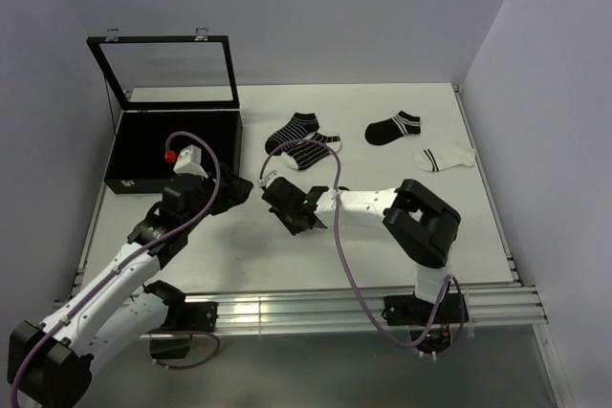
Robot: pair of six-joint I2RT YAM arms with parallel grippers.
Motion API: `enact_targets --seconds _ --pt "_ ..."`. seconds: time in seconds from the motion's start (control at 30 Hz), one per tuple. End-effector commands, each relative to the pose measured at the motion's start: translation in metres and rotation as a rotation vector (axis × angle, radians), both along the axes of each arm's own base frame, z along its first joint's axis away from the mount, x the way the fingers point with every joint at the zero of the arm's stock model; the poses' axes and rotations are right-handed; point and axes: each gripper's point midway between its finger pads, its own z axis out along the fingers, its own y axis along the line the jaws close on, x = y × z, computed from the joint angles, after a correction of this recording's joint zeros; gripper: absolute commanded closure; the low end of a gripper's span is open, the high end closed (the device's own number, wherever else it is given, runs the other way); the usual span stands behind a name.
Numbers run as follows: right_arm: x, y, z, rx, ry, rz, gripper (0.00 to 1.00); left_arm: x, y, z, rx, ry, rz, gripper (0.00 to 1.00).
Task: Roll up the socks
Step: Roll the sock at the center of the board.
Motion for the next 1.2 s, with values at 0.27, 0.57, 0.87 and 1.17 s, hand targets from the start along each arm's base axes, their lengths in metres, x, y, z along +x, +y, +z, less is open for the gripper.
enact_targets --seconds 0.27,0.57,0.87,1.17 --pt "-0.010 0.003 0.003 0.326 0.275 -0.065 1.00 0.000 -0.034 -0.015 -0.134 0.057 -0.046 0.05" --pt "-0.014 0.005 0.007 0.541 0.413 -0.081 1.00 0.003 -0.057 -0.034 -0.180 0.112 -0.039 0.07" --pt "-0.008 -0.005 0.002 0.654 0.477 -0.120 1.00 0.006 -0.074 -0.060 -0.195 0.184 -0.036 0.14" --pt "-0.004 -0.009 -0.003 0.671 0.481 -0.126 1.00 0.002 -0.101 -0.091 -0.231 0.301 -0.051 0.21"
